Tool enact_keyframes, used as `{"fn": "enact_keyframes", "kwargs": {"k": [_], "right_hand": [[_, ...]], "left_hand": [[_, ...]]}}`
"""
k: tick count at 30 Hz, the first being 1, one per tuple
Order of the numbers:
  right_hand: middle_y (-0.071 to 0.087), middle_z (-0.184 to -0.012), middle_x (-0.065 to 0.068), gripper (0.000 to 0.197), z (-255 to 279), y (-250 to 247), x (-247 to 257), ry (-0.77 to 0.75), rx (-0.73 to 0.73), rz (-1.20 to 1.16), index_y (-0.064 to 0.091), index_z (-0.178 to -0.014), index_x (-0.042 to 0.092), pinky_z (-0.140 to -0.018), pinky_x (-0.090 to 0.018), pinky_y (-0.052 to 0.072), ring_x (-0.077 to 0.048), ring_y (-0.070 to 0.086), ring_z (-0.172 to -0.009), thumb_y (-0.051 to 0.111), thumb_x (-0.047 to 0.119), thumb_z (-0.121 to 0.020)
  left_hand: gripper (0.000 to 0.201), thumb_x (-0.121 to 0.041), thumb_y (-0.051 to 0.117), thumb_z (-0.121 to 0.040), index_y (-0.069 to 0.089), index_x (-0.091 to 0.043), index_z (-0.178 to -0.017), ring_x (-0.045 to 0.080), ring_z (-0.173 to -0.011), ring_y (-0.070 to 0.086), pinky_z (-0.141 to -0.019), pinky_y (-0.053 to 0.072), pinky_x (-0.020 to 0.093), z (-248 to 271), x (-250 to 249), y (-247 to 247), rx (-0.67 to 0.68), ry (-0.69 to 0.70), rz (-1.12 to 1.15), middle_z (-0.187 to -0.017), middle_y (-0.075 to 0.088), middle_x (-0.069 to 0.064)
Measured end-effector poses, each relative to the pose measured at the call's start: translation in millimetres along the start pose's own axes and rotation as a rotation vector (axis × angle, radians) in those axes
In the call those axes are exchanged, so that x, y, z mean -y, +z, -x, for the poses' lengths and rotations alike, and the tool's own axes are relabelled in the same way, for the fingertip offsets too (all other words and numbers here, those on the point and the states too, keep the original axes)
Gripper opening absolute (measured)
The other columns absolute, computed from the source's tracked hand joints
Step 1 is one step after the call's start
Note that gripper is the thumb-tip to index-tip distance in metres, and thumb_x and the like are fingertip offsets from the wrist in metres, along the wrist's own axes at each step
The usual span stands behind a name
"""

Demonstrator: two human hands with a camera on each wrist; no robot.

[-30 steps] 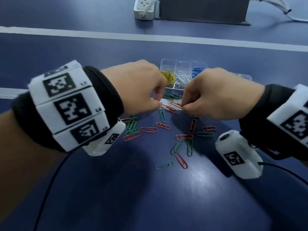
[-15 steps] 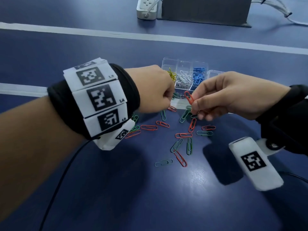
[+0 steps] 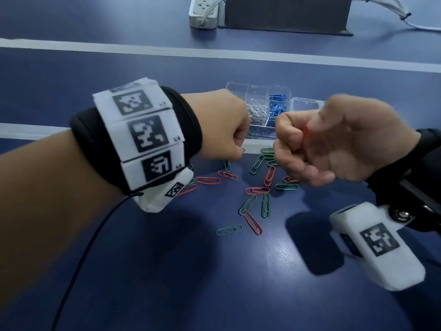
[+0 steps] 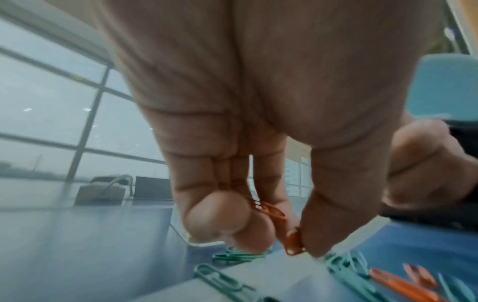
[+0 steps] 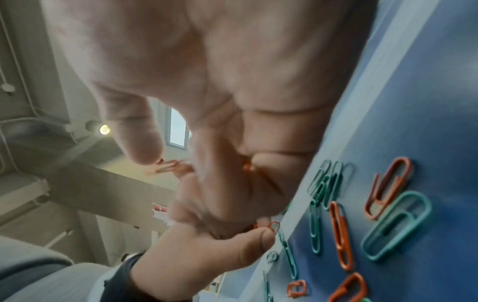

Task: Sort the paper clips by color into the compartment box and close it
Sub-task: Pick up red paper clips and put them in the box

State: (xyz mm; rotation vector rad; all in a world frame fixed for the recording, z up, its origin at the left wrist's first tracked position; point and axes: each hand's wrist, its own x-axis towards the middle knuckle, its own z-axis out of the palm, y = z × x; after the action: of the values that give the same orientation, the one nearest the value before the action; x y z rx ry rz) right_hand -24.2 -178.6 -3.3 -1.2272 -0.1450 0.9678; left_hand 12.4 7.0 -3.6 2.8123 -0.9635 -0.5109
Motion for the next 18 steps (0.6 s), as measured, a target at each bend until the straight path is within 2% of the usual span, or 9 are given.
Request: {"fn": "enact_keyframes", "kwargs": {"k": [2,5,7,9,11,13,15,16,18], "right_hand": [[0.046,-0.054,-0.008,0.027,3,2,1,-0.028,-0.055,0.046,0.041,-0.062,0.014,-0.035,-0.024,0.020,-0.016,0.037,-0.043,0.061,0.032,-0.065],[0.047,-0.050,-0.004,0.022,2,0,-2,-0.047,-0.215,0.206,0.043,-0.059,0.015,-0.034,-0.018,0.019,-0.012,0.036,-0.039,0.054,0.019,-0.078],[0.048,-0.049,-0.004,0.020,1,-2,-2,-0.028,-0.270,0.248,0.043,-0.059,0.015,-0.033,-0.015,0.024,-0.012,0.038,-0.039,0.054,0.017,-0.075],[0.049,-0.050,-0.005,0.020,1,-3,-4,-0.006,-0.302,0.295,0.043,-0.057,0.014,-0.031,-0.014,0.026,-0.012,0.039,-0.039,0.057,0.011,-0.072],[0.049,-0.050,-0.005,0.019,1,-3,-6,0.020,-0.319,0.360,0.044,-0.060,0.013,-0.031,-0.015,0.027,-0.011,0.039,-0.039,0.059,0.008,-0.069],[0.051,-0.052,-0.004,0.016,1,-4,-7,0.057,-0.349,0.469,0.052,-0.071,0.014,-0.033,-0.016,0.030,-0.012,0.041,-0.040,0.065,0.007,-0.069],[0.053,-0.056,0.000,0.012,2,-5,-6,0.095,-0.386,0.735,0.060,-0.079,0.019,-0.040,-0.019,0.036,-0.015,0.044,-0.046,0.071,0.014,-0.075],[0.054,-0.056,0.004,0.005,3,-5,-4,0.105,-0.402,0.909,0.064,-0.080,0.022,-0.045,-0.021,0.039,-0.014,0.046,-0.049,0.067,0.022,-0.076],[0.058,-0.055,0.011,0.007,6,-4,-4,0.119,-0.416,1.257,0.067,-0.078,0.028,-0.053,-0.014,0.040,-0.004,0.049,-0.049,0.064,0.032,-0.073]], "left_hand": [[0.010,-0.026,0.062,-0.075,0.060,-0.020,-0.068,0.003,-0.053,0.050,-0.060,0.043,0.022,4,5,-3,-0.012,-0.041,0.106,-0.059,0.057,-0.007],[0.009,-0.020,0.064,-0.078,0.059,-0.019,-0.070,0.000,-0.043,0.055,-0.055,0.048,0.019,13,14,-2,0.071,-0.086,0.347,-0.057,0.067,-0.003],[0.012,-0.010,0.065,-0.082,0.057,-0.018,-0.077,0.014,-0.051,0.062,-0.056,0.052,0.025,20,21,1,0.134,-0.098,0.550,-0.062,0.069,0.003],[0.016,-0.005,0.063,-0.083,0.056,-0.018,-0.088,0.025,-0.057,0.064,-0.059,0.053,0.032,28,27,4,0.151,-0.109,0.646,-0.067,0.069,0.007],[0.016,-0.010,0.060,-0.083,0.060,-0.023,-0.092,0.027,-0.060,0.065,-0.062,0.053,0.037,36,32,7,0.169,-0.113,0.650,-0.070,0.068,0.006],[0.015,-0.020,0.051,-0.072,0.061,-0.026,-0.081,0.020,-0.056,0.060,-0.062,0.053,0.040,44,36,8,0.188,-0.126,0.621,-0.064,0.065,0.002],[0.013,-0.022,0.046,-0.064,0.056,-0.024,-0.072,0.014,-0.050,0.049,-0.056,0.046,0.032,51,38,9,0.204,-0.151,0.579,-0.056,0.058,-0.004],[0.011,-0.024,0.046,-0.063,0.053,-0.022,-0.071,0.012,-0.048,0.043,-0.052,0.041,0.025,54,38,10,0.205,-0.161,0.554,-0.053,0.053,-0.006],[0.011,-0.029,0.049,-0.065,0.050,-0.020,-0.070,0.008,-0.045,0.035,-0.046,0.034,0.015,59,37,11,0.189,-0.177,0.484,-0.052,0.046,-0.008]]}}
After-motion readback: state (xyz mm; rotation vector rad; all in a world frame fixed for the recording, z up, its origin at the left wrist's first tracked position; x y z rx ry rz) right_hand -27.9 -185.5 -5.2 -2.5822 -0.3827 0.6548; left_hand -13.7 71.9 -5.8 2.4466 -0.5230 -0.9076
